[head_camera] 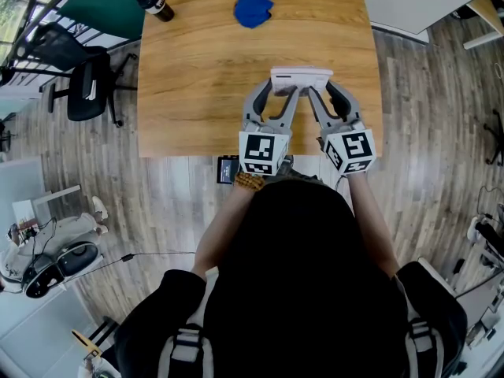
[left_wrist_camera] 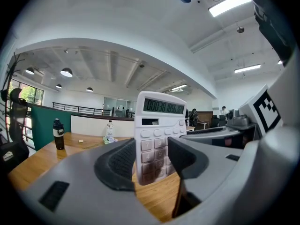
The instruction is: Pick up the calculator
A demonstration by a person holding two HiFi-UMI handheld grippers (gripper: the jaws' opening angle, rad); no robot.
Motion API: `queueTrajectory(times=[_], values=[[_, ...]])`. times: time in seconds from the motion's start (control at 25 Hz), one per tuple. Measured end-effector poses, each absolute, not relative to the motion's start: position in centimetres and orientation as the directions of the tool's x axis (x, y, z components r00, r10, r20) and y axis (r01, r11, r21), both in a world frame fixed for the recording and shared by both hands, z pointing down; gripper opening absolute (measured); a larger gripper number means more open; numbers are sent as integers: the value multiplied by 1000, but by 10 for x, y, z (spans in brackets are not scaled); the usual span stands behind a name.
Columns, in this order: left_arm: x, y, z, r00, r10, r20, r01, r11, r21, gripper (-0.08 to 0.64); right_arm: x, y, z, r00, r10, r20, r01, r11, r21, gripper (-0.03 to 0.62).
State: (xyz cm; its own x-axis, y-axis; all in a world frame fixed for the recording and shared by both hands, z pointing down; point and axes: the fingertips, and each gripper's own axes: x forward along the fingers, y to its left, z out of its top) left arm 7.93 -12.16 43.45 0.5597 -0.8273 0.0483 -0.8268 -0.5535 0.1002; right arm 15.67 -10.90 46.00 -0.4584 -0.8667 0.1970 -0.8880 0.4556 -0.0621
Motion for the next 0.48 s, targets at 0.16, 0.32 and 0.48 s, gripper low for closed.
queueTrajectory(times=[0.16, 0.32, 0.48], values=[[80, -120, 434, 559, -827, 48, -827, -553, 99, 236, 157, -109, 460, -461, -865, 199, -887, 458, -61, 152], [74, -119, 435, 553, -832, 51, -831, -546, 101, 236, 151, -107, 463, -469, -858, 208, -881, 471, -44, 144], [66, -117, 441, 541, -838, 66, -839, -533, 108, 236, 143, -105, 465, -481, -845, 233, -872, 489, -30, 130]])
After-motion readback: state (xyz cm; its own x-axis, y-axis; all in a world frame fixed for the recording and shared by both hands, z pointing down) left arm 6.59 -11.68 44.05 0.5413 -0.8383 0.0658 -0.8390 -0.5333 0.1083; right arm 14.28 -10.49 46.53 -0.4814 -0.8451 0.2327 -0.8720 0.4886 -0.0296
